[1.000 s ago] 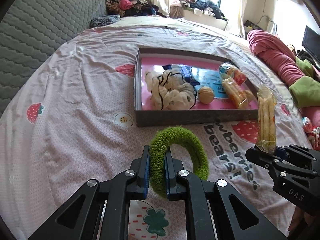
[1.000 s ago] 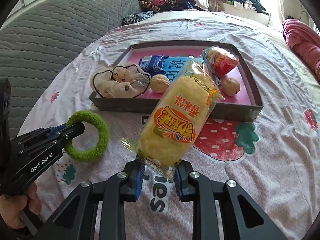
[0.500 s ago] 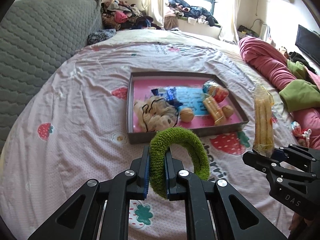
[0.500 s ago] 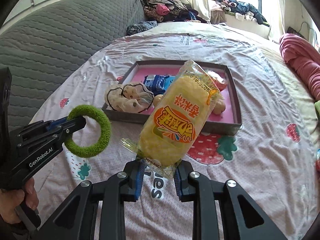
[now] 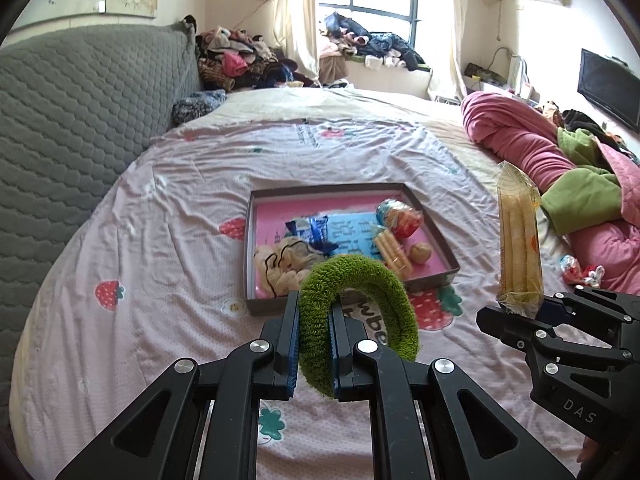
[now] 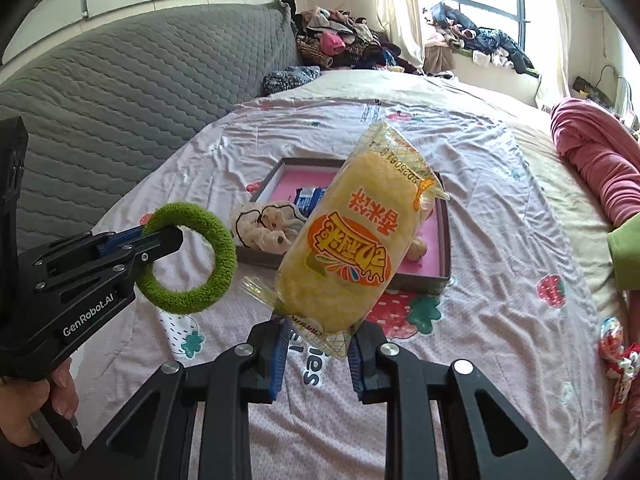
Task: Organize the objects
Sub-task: 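Lift the green ring and bread package and carry both over the tray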
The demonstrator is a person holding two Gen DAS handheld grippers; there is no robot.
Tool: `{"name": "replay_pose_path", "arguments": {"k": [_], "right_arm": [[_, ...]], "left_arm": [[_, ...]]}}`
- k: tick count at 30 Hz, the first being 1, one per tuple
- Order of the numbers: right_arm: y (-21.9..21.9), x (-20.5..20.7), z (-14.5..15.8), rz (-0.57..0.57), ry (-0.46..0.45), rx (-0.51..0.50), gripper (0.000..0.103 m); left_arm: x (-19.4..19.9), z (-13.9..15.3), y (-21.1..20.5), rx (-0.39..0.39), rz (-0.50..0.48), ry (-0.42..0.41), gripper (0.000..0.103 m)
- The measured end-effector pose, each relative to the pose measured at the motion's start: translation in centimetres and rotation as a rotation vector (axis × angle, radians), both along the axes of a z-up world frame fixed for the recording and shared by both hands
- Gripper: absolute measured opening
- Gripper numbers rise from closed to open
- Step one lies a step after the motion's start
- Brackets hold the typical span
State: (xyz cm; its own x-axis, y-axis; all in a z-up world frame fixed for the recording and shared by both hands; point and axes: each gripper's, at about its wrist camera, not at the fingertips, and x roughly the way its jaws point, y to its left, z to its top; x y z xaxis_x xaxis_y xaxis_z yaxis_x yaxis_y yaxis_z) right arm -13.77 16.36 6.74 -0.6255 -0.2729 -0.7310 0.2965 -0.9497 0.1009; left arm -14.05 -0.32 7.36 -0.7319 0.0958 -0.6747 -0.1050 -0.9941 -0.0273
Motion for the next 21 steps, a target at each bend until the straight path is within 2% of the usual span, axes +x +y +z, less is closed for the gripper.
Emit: {"name": "replay_pose_path", "arguments": {"k": [13,21], "right_arm": [[1.6,1.8,3.5,-0.012,0.062,0.001,0.026],[2.1,1.6,4.9,-0.006,0.085,0.014,0.026]], "left_arm": [[1.7,3.5,2.2,-0.011,-0.018,0.051,0.012],[1.2,4.7,2.9,-0.02,-0.022,0.066,0.012]]}}
